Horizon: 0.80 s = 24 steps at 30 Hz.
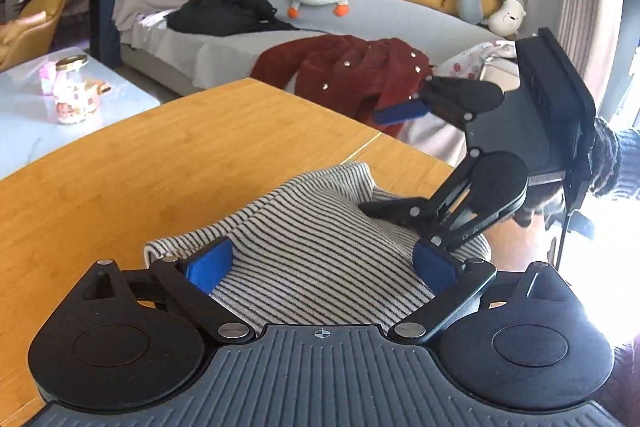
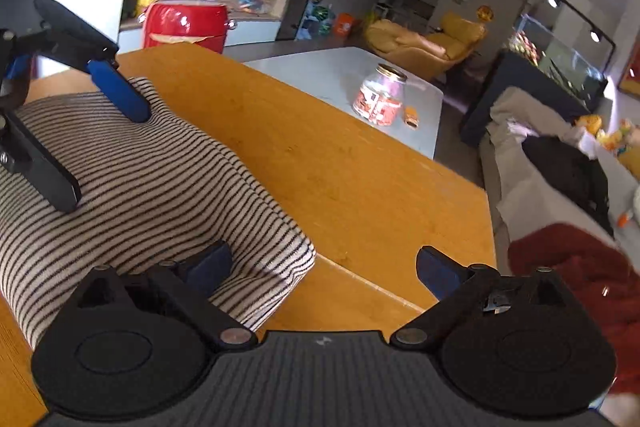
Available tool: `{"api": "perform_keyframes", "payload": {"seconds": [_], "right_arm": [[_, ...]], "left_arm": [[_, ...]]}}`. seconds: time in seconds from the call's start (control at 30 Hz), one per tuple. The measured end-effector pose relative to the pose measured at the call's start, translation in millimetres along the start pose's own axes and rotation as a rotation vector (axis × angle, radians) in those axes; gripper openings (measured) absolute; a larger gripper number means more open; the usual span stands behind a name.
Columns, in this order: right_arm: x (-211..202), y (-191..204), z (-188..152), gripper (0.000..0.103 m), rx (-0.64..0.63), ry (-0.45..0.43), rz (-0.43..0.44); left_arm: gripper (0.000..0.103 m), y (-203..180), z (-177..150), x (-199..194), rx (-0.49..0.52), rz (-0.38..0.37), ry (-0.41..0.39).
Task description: Fold clothes
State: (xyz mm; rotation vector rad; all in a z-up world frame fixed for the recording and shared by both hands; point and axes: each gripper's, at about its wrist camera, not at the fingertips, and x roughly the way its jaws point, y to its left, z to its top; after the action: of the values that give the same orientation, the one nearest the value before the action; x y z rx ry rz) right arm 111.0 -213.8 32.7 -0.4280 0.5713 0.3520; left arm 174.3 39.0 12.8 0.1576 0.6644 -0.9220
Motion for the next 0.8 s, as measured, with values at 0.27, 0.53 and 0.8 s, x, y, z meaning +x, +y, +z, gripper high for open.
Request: {"api": "perform_keyframes", "payload": {"seconds": [0.27, 0.53, 0.8], "right_arm": [[-11.3, -17.6, 17.2, 0.1, 0.152, -0.038, 0.053], [32.8, -22.2, 22.0, 0.103, 0.214, 0.057, -0.026], [21.4, -17.0, 12.8, 0.103, 0.222, 0.042, -0.033]], "left_arm": [[0.102, -3.4, -0.5, 1.8, -0.011, 0.027, 0.023], [0.103, -3.9, -4.9, -1.6, -0.028, 0.032, 0.02], [0.103, -2.6, -8.5, -3.1, -0.037, 0.023, 0.01]]}}
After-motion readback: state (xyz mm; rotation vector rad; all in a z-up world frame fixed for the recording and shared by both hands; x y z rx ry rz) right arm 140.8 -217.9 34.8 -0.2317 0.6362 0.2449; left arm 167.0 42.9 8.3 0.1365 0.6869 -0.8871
